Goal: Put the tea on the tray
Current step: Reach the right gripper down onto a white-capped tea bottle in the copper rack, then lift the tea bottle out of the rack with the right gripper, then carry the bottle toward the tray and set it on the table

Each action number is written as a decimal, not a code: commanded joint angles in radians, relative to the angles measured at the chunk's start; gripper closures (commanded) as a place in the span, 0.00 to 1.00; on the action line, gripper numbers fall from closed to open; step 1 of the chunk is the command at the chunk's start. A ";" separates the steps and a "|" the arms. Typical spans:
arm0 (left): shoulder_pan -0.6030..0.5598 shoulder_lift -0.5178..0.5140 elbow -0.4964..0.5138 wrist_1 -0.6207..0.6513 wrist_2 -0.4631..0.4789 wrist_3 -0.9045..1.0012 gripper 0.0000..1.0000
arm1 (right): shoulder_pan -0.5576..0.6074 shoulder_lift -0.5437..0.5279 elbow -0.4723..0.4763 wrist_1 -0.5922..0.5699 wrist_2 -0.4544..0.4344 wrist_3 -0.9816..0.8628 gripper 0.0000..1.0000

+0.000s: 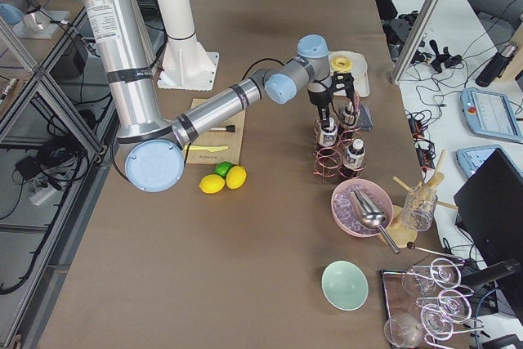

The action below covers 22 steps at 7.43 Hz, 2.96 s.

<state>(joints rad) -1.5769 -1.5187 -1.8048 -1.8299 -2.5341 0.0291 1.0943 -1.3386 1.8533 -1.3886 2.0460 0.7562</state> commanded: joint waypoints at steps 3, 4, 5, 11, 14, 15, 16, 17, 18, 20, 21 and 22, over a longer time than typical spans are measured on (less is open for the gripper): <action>0.000 0.000 -0.002 0.000 0.000 0.000 0.01 | 0.163 0.010 0.043 -0.023 0.150 -0.029 1.00; 0.000 -0.002 -0.002 -0.002 0.000 0.000 0.01 | 0.197 0.025 0.081 -0.091 0.201 -0.031 1.00; 0.000 0.000 -0.002 -0.002 -0.002 0.000 0.01 | 0.231 0.079 0.124 -0.230 0.232 -0.055 1.00; 0.006 -0.003 -0.005 0.000 -0.002 -0.009 0.01 | -0.122 0.474 0.222 -0.705 0.089 0.324 1.00; 0.014 -0.008 -0.005 0.001 -0.002 -0.017 0.01 | -0.454 0.640 0.099 -0.687 -0.142 0.601 1.00; 0.021 -0.011 -0.008 0.000 -0.002 -0.046 0.01 | -0.523 0.686 0.048 -0.653 -0.197 0.662 1.00; 0.026 -0.011 -0.011 0.001 -0.002 -0.049 0.01 | -0.574 0.702 0.020 -0.627 -0.240 0.693 1.00; 0.028 -0.011 -0.011 0.001 -0.002 -0.049 0.01 | -0.600 0.707 -0.009 -0.601 -0.257 0.695 1.00; 0.029 -0.011 -0.011 0.001 -0.002 -0.049 0.01 | -0.616 0.708 -0.044 -0.562 -0.279 0.713 1.00; 0.029 -0.011 -0.011 0.001 -0.002 -0.049 0.01 | -0.642 0.710 -0.060 -0.552 -0.314 0.723 1.00; 0.029 -0.011 -0.011 0.001 -0.002 -0.049 0.01 | -0.646 0.710 -0.060 -0.552 -0.317 0.723 1.00; 0.029 -0.011 -0.011 0.001 -0.002 -0.049 0.01 | -0.649 0.708 -0.060 -0.555 -0.326 0.723 1.00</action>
<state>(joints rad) -1.5479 -1.5294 -1.8162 -1.8285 -2.5357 -0.0199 0.4552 -0.6293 1.7960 -1.9426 1.7368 1.4774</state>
